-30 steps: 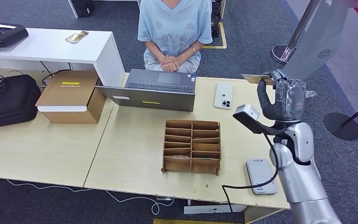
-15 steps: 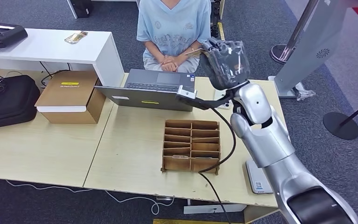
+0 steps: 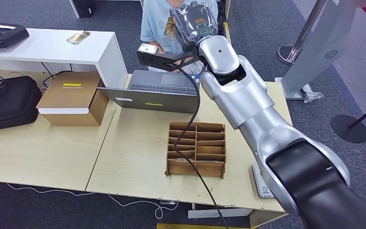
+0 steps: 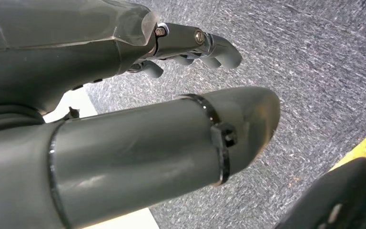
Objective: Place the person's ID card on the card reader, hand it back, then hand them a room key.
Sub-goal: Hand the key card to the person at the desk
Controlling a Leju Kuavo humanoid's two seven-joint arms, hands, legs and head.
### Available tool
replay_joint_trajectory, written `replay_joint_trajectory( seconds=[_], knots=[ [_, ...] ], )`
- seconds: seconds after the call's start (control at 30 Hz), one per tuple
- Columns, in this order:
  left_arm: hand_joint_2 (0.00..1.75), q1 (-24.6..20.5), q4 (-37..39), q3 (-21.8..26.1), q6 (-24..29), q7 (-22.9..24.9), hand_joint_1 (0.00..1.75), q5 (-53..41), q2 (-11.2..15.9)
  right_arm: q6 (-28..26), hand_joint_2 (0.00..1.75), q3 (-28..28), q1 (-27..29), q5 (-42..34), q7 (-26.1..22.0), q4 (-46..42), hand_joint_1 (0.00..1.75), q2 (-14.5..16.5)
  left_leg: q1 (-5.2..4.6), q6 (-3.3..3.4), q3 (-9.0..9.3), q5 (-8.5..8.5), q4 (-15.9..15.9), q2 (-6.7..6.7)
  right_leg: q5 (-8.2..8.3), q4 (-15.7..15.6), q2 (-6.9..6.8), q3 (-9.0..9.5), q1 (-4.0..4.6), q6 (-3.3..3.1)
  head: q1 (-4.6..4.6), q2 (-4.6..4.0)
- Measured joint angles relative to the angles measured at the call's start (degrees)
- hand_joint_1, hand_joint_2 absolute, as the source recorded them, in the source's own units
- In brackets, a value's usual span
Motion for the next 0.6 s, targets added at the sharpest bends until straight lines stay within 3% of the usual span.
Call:
replay_joint_trajectory(
  seconds=[0.33,0.6],
  knots=[
    [0.00,-1.0,0.0,-0.3,-0.5,0.9,0.00,0.0,0.0,11.6,1.75,-4.4,-6.0,-4.5,8.1,13.3,1.75,1.2,-0.01,0.04,-0.01,0.03,0.0,0.02,0.12,-0.1,0.02,-0.02,0.00,0.03,0.00,0.00],
    [0.00,-1.2,0.0,-1.1,-0.7,1.0,0.00,0.0,0.0,12.1,1.75,-8.4,-6.0,-5.0,9.7,17.6,1.75,-0.3,-0.01,0.03,-0.02,0.05,0.0,0.02,0.13,-0.1,0.05,-0.04,0.00,0.03,0.00,0.00]
  ],
)
